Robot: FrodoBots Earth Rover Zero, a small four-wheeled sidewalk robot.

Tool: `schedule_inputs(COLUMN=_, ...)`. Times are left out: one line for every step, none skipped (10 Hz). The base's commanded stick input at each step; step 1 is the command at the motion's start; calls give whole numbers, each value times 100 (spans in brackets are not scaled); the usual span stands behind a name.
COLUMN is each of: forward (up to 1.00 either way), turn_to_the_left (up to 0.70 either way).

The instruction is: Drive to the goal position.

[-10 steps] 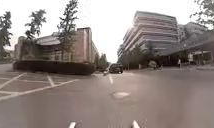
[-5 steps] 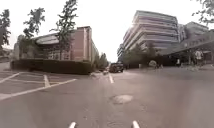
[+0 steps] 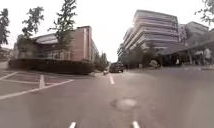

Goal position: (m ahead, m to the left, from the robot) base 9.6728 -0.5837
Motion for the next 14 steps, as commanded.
schedule_inputs(forward=70, turn_to_the_left=0)
schedule_inputs(forward=70, turn_to_the_left=0)
schedule_inputs(forward=70, turn_to_the_left=0)
schedule_inputs(forward=70, turn_to_the_left=0)
schedule_inputs(forward=70, turn_to_the_left=0)
schedule_inputs(forward=70, turn_to_the_left=0)
schedule_inputs(forward=70, turn_to_the_left=0)
schedule_inputs(forward=70, turn_to_the_left=0)
schedule_inputs(forward=70, turn_to_the_left=0)
schedule_inputs(forward=70, turn_to_the_left=0)
schedule_inputs(forward=70, turn_to_the_left=0)
schedule_inputs(forward=70, turn_to_the_left=0)
schedule_inputs(forward=70, turn_to_the_left=0)
schedule_inputs(forward=70, turn_to_the_left=0)
